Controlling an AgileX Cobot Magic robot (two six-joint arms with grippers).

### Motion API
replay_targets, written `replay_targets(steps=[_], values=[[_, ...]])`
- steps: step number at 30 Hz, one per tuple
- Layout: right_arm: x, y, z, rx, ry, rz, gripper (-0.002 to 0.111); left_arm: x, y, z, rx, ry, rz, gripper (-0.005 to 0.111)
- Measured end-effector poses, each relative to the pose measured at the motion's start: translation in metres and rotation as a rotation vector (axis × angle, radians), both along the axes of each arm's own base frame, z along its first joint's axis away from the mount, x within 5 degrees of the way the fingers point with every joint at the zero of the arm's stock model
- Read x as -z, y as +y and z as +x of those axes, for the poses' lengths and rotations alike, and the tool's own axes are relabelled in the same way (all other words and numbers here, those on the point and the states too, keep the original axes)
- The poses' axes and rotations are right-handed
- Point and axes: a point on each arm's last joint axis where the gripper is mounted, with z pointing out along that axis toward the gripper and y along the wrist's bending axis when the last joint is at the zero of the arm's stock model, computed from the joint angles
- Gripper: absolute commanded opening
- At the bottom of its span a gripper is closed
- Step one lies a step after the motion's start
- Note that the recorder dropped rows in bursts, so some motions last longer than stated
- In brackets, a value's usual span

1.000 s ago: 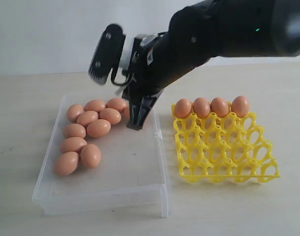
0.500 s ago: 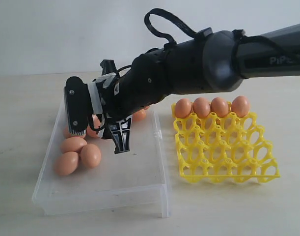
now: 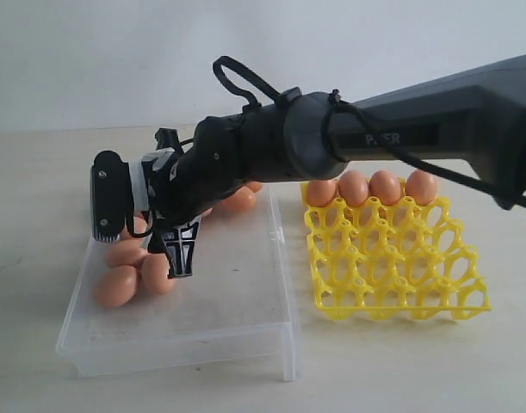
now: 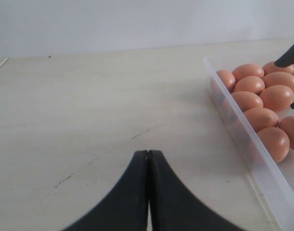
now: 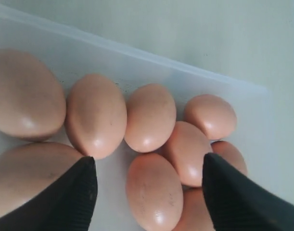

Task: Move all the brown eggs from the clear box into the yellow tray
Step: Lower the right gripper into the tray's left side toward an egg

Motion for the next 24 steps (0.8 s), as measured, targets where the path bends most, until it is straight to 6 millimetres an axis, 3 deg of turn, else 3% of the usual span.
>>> replay_targets(steps=[13,24], values=[[0.026,-0.003,0.011,0.034,0.043,-0.023,0.059,0.000,0.000,0.000,0.000,0.000,0.000,0.000],[0.024,-0.015,0.025,0.086,0.031,-0.002,0.059,0.000,0.000,0.000,0.000,0.000,0.000,0.000]])
